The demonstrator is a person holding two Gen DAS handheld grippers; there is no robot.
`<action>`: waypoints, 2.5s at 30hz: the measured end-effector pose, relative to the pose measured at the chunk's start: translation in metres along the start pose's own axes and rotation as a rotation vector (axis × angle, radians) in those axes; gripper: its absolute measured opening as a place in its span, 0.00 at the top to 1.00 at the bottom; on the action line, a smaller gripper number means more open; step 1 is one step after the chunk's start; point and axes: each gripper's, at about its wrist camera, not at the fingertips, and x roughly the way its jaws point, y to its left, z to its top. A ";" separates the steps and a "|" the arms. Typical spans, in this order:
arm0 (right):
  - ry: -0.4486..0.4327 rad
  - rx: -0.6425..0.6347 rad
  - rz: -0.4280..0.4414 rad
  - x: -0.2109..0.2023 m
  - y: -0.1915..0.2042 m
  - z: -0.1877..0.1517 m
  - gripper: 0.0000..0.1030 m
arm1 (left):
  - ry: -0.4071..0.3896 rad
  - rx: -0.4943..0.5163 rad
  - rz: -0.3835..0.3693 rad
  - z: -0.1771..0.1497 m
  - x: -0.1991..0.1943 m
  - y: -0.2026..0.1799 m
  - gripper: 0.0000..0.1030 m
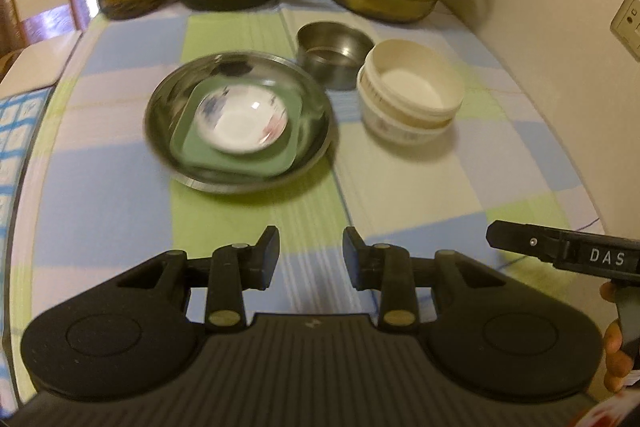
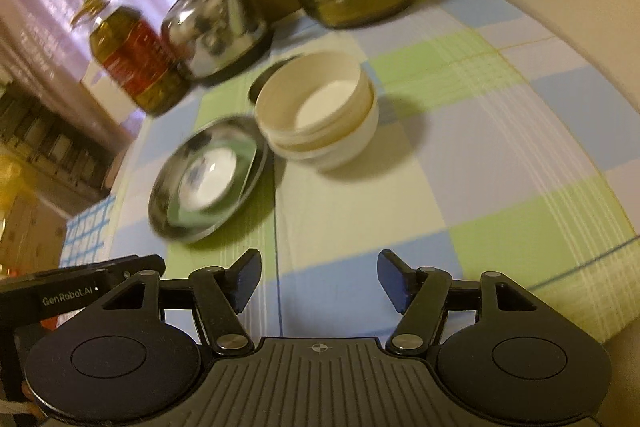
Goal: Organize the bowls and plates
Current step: 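Open both grippers and pull back from the stacked bowls, then move both grippers toward the small steel bowl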
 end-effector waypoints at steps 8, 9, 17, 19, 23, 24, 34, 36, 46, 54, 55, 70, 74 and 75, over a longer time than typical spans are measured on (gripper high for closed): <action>0.060 -0.044 0.031 -0.008 0.001 -0.031 0.37 | 0.027 -0.059 0.022 -0.037 -0.019 -0.002 0.70; 0.066 -0.049 0.036 -0.009 0.001 -0.035 0.37 | 0.029 -0.060 0.024 -0.041 -0.020 -0.004 0.70; 0.095 -0.080 0.060 -0.012 0.003 -0.046 0.37 | 0.030 -0.072 0.042 -0.061 -0.031 -0.016 0.70; 0.100 -0.084 0.064 -0.013 0.003 -0.047 0.37 | 0.027 -0.078 0.047 -0.065 -0.034 -0.018 0.70; 0.107 -0.092 0.078 -0.014 0.004 -0.051 0.37 | 0.020 -0.090 0.052 -0.070 -0.039 -0.020 0.70; 0.109 -0.094 0.081 -0.014 0.004 -0.052 0.37 | 0.020 -0.090 0.055 -0.071 -0.040 -0.021 0.70; 0.136 -0.105 0.112 -0.003 0.015 -0.052 0.37 | 0.029 -0.089 0.071 -0.072 -0.044 -0.015 0.70; 0.135 -0.098 0.111 0.000 0.017 -0.050 0.37 | 0.032 -0.082 0.068 -0.067 -0.041 -0.012 0.70; 0.109 -0.058 0.088 0.022 0.035 -0.028 0.37 | 0.041 -0.028 0.014 -0.025 -0.015 0.014 0.70; 0.055 -0.028 0.089 0.058 0.071 0.005 0.38 | 0.022 0.020 -0.025 0.026 0.009 0.046 0.70; 0.047 -0.025 0.087 0.063 0.076 0.010 0.39 | 0.019 0.026 -0.027 0.033 0.012 0.050 0.70; -0.092 -0.007 0.024 0.130 0.111 0.099 0.65 | -0.042 0.101 -0.073 0.145 0.083 0.092 0.70; -0.137 -0.021 -0.011 0.138 0.105 0.129 0.68 | -0.057 0.121 -0.106 0.174 0.104 0.085 0.70; -0.145 -0.024 -0.022 0.141 0.102 0.137 0.68 | -0.062 0.126 -0.115 0.180 0.108 0.083 0.70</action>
